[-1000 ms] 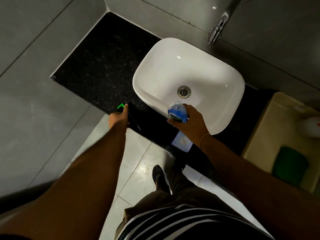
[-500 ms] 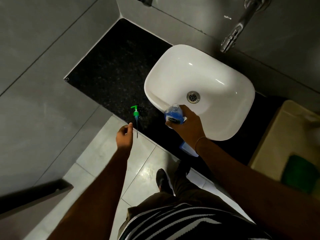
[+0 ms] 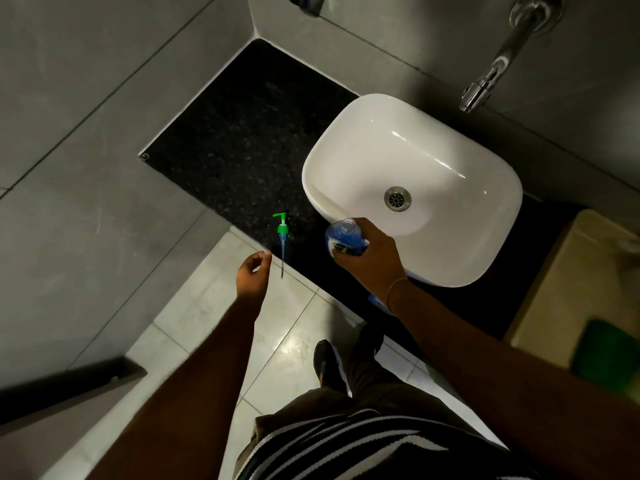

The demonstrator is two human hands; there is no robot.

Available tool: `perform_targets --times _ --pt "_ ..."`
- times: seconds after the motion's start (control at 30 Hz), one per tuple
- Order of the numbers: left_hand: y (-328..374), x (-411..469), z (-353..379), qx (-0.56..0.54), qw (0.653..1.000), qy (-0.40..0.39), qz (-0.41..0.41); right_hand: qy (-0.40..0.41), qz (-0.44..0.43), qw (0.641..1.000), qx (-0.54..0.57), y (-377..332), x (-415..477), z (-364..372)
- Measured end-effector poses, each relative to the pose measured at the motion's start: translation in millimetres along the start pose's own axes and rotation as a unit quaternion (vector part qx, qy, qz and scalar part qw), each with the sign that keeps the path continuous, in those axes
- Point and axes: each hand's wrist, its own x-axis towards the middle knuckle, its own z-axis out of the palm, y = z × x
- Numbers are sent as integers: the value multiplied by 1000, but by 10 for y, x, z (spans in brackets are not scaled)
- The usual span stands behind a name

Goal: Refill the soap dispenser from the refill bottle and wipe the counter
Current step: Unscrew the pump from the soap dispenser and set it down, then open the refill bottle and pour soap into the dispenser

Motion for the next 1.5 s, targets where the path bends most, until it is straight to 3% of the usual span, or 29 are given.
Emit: perform_targets --times 0.23,0.33,0.47,0.6,0.7,0.9,1.03,1.17,1.23,1.3,1.4,1.5 --pt "-112 -1 50 7 999 -14 -31 34 48 998 18 -16 119 510" --pt "-207 -20 50 22 999 -7 -33 14 82 996 -35 90 215 733" --pt "-341 -72 38 140 990 -4 -9 -12 99 989 -105 196 319 919" --pt "-535 -240 76 296 952 -13 76 -12 119 987 -103 266 405 1013" --pt "-630 -354 134 341 931 12 128 -2 123 988 -95 280 447 1067" --pt "-528 -568 224 341 911 54 226 -21 112 993 -12 179 281 935" --pt "-390 -884 236 227 927 121 272 50 -9 998 -34 -3 -198 555" --pt "-262 -1191 298 194 907 21 373 130 -127 982 -40 92 -623 -110" --pt "-116 -1300 428 201 888 -50 411 160 -115 979 -53 322 -793 -442" --pt "32 -1351 601 225 861 -139 435 172 -46 983 -44 610 -987 -645" --pt "215 -1358 845 322 790 -291 433 119 36 992 -8 957 -1207 -702" --pt "314 -1335 963 382 716 -365 456 47 27 997 -53 1201 -1156 -661"
